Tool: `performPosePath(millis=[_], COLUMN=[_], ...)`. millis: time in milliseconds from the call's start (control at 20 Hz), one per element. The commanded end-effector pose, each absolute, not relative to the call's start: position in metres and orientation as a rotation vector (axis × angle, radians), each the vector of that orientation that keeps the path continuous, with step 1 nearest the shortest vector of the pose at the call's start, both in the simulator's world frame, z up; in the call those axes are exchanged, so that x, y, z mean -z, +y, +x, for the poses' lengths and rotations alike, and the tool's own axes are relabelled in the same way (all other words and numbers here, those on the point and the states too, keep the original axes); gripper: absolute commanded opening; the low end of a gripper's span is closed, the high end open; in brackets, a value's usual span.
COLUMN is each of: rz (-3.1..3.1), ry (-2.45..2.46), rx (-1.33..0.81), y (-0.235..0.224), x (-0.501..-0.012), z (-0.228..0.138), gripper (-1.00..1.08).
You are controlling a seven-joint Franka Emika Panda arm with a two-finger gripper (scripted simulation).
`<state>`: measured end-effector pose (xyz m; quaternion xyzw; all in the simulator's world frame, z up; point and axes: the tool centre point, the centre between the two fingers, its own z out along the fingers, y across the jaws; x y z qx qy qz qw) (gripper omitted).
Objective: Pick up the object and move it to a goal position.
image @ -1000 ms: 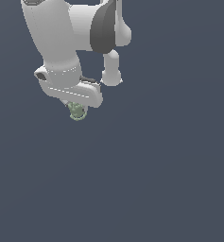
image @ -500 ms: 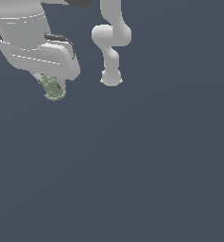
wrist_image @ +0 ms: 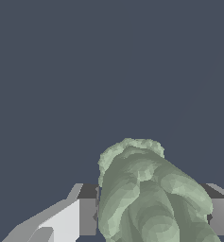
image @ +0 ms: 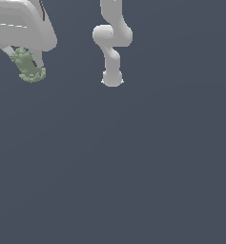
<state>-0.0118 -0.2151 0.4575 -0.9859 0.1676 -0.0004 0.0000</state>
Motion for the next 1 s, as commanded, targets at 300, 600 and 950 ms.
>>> performPosePath(millis=[300, 600, 950], rz=[-3.097, -3.097, -3.097], ry=[0.525, 0.525, 0.525], rx=[0.0, 0.0, 0.0], y=[-0.234, -0.241, -0.243], x=[-0.494, -0.505, -0.51], z=[-0.01, -0.008, -0.008], gripper=[-1.0, -1.0, -1.0])
